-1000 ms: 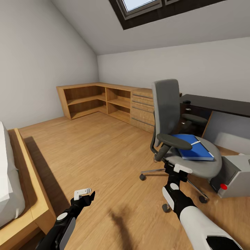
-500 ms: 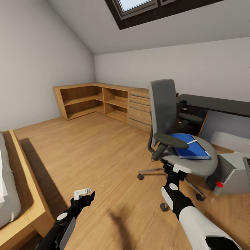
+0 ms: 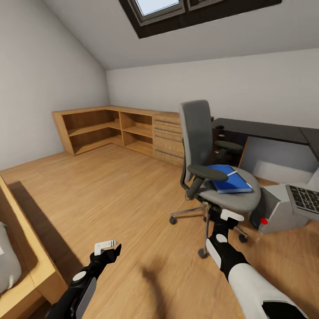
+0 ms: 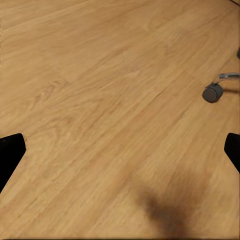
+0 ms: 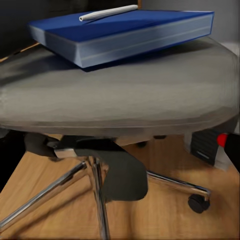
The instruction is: In the bedroom, organize the workspace by keeping the computer under the desk, ensuring the monitor is on the desk, placing the keyboard on the desk next to the monitor, placing the mouse on the desk next to the keyboard, moving the folder from the swivel chair onto the desk next to the mouse, stacking the notebook on top of the folder with the pen on top of the notebook, and positioning the swivel chair next to the desk.
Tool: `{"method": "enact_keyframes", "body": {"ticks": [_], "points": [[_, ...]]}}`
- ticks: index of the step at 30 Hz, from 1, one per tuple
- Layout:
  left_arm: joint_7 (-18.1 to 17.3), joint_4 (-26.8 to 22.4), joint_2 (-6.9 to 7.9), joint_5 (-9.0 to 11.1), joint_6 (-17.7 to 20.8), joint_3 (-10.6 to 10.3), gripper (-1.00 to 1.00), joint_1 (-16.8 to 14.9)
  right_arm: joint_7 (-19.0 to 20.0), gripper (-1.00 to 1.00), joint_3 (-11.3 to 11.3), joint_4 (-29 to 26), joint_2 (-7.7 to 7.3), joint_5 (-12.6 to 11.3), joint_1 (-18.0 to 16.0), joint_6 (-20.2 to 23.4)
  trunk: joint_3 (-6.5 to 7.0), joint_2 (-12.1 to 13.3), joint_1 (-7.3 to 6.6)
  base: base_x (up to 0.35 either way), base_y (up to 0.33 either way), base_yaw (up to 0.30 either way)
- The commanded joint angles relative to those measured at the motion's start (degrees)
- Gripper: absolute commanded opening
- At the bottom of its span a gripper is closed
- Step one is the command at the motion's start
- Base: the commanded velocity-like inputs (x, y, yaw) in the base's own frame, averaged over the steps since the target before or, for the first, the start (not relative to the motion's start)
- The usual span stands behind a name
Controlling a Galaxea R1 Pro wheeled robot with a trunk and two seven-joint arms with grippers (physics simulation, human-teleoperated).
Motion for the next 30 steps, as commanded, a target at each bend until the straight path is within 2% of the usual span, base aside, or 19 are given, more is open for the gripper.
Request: {"method": "enact_keyframes", "body": {"ticks": [1, 21, 30], "points": [[-0.44, -0.02, -0.04, 0.6, 0.2, 0.21, 1.0, -0.02, 0.2, 1.0, -0.18, 0.04, 0.05, -0.34, -0.04, -0.41, -0.05, -0.02, -0.02, -0.074, 0.123, -0.046], [-0.5, -0.02, -0.04, 0.6, 0.17, 0.22, 1.0, -0.02, 0.2, 1.0, -0.18, 0.01, 0.05, -0.34, -0.04, -0.42, -0.05, -0.02, -0.02, -0.01, 0.016, -0.012], [-0.47, -0.02, -0.04, 0.6, 0.17, 0.2, 1.0, -0.02, 0.2, 1.0, -0.18, 0.0, 0.05, -0.34, -0.04, -0.42, -0.05, -0.02, -0.02, 0.0, 0.02, -0.198]]}}
